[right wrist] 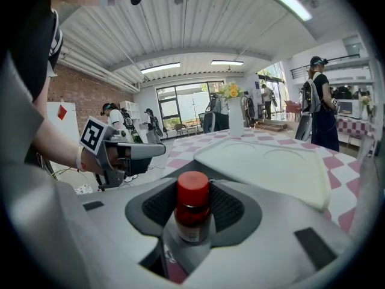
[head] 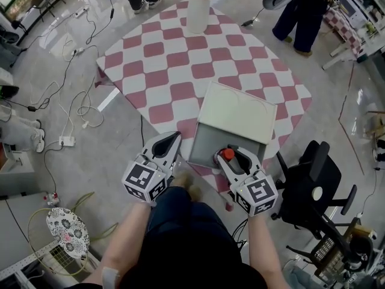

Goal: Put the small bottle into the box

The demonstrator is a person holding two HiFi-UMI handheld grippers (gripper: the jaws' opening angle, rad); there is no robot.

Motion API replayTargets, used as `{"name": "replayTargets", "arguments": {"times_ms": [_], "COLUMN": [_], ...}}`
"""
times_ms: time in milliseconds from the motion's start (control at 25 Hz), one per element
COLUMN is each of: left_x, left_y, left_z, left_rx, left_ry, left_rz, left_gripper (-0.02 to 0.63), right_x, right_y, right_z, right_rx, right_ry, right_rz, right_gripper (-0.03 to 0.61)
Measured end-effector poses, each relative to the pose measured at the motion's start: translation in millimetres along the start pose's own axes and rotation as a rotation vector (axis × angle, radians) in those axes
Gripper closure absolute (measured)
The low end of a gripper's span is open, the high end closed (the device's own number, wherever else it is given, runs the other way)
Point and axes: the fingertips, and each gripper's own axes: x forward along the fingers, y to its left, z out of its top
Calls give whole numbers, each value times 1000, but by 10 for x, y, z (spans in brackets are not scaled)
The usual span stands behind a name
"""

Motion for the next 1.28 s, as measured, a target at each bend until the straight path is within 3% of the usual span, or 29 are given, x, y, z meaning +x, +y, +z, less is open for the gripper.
{"name": "replayTargets", "arguments": {"times_ms": [1280], "left_x": [-69], "left_y": [-74], "left_z": [-2], "left_rx": [-6], "left_ry": [-6], "left_rz": [-4], "left_gripper": [614], "right_x": [-70], "right_y": [200], "right_z": [-71], "right_rx": [-69], "right_ry": [33], "right_rz": [37], "right_gripper": [397]}}
